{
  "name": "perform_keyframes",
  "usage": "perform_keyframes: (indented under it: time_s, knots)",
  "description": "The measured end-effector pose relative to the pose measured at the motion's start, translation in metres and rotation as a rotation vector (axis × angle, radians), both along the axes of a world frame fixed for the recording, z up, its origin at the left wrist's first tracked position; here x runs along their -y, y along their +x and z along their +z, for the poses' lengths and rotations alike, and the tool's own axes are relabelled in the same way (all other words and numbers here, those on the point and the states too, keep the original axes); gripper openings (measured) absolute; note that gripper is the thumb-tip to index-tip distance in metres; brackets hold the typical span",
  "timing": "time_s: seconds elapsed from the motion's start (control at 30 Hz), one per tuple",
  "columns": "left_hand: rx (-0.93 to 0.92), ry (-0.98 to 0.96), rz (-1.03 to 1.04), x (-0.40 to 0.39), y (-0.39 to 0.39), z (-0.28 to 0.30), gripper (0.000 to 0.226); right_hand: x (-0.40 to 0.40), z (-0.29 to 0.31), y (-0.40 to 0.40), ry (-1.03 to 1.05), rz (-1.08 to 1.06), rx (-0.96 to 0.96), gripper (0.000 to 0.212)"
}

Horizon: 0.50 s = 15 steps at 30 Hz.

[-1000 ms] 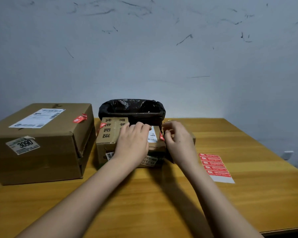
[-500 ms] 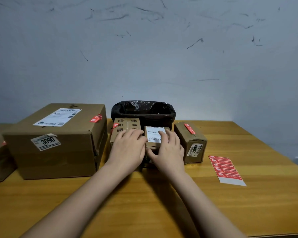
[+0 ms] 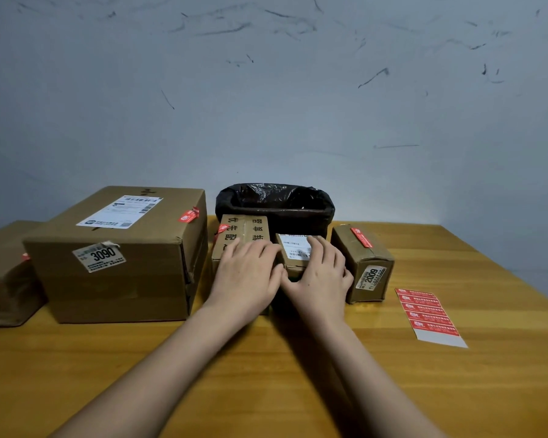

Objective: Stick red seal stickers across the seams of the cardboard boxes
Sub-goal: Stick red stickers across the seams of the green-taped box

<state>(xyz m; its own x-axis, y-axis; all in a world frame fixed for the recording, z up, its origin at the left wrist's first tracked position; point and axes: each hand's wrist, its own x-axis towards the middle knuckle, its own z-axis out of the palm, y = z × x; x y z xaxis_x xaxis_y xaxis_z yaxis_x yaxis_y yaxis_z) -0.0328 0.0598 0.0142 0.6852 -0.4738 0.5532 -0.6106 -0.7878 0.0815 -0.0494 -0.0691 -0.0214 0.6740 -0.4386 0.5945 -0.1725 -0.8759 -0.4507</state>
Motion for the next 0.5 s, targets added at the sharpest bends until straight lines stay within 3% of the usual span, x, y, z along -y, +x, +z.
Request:
perform_keyframes:
  time_s: [0.2,0.3,0.5]
  knots:
    - [-0.023,-0.04,-0.012,0.004,-0.001,0.004,0.043,0.011,0.016,-0.017,-0.045,0.023,0.141,0.064]
    - [0.001,-0.095,-0.023,0.007,-0.001,0.008,0.057,0.018,0.03,-0.027,-0.027,0.03,0.205,0.059]
    - [-0.042,-0.322,-0.126,0.01,-0.003,0.019,0.068,0.043,0.069,-0.053,0.228,0.196,0.418,0.05]
